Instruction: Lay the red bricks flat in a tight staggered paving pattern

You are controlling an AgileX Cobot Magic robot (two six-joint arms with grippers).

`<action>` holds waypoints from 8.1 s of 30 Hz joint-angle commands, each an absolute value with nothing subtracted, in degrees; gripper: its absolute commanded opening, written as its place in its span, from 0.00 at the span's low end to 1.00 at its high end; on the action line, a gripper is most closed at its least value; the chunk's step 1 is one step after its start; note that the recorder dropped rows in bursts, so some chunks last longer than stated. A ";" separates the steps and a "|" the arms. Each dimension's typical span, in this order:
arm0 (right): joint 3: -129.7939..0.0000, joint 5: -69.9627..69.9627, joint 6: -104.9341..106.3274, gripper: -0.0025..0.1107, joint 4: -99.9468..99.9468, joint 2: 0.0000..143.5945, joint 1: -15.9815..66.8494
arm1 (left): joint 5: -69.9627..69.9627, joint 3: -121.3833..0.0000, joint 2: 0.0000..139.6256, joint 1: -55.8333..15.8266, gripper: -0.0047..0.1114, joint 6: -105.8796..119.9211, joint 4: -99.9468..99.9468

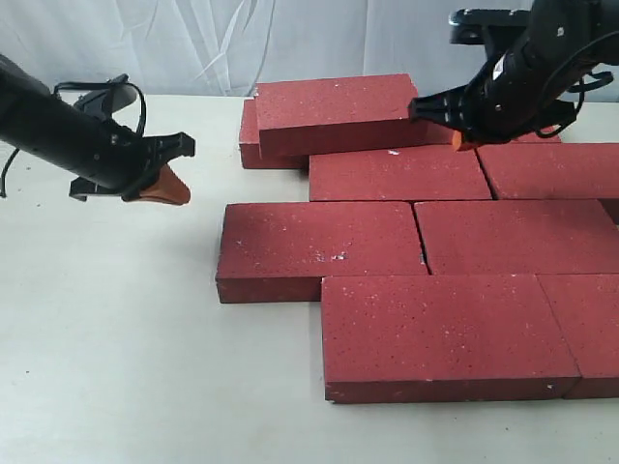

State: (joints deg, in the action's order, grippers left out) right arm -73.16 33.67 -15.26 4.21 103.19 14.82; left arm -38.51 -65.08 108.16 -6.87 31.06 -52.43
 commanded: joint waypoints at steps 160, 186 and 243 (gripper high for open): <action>-102.65 28.48 -7.74 0.01 -17.44 128.10 33.78 | -20.07 -67.29 112.22 8.96 0.04 1.28 -21.16; -75.63 48.66 -7.84 0.01 0.96 98.34 27.77 | -19.66 -59.28 103.43 10.70 0.04 1.59 -15.35; -70.14 44.25 -7.64 0.01 -2.08 92.87 22.36 | -23.09 -71.45 119.93 5.74 0.04 43.93 -47.34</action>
State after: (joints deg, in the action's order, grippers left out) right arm -70.47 44.95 -7.90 -2.14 93.42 22.59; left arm -23.09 -71.27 119.57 6.37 43.64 -46.59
